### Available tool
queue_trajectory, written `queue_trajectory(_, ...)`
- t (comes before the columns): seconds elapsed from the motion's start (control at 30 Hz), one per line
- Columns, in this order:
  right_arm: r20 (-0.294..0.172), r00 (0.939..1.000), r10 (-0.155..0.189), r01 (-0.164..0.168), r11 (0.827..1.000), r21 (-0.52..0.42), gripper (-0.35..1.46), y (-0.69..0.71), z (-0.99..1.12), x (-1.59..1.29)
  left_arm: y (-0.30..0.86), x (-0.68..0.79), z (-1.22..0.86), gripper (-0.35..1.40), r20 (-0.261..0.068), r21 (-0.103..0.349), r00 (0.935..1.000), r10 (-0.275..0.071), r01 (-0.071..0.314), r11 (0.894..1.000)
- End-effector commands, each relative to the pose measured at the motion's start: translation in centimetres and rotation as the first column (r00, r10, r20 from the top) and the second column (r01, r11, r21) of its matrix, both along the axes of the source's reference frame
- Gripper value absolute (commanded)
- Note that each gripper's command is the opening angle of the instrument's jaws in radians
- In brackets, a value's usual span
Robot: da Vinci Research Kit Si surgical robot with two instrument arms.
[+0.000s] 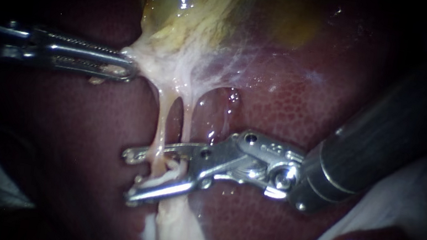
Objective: Clipping second clip left tube
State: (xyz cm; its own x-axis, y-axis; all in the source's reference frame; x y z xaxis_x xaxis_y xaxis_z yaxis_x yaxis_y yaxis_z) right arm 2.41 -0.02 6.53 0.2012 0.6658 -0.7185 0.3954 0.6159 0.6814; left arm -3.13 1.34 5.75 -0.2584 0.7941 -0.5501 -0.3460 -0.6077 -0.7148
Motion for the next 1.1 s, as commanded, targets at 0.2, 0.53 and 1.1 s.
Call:
queue_trajectory(0.2, 0.0, 1.0, 0.001, -0.001, 1.0, 0.003, 0.13, 0.03, -0.07, -0.03, 0.0, 0.0, 0.0, -0.35, 0.0, 0.0, 1.0, -0.001, 0.001, 1.0)
queue_trajectory(0.53, 0.007, 1.0, -0.004, 0.004, 0.999, 0.037, -0.35, 0.1, -0.14, -0.11, 0.0, -0.01, 0.0, -0.35, -0.001, 0.0, 1.0, -0.001, 0.001, 1.0)
queue_trajectory(1.1, 0.026, 0.9995, -0.019, 0.016, 0.995, 0.097, -0.35, 0.09, -0.11, -0.13, 0.01, -0.02, 0.0, -0.35, -0.001, 0.0, 1.0, -0.001, 0.001, 1.0)
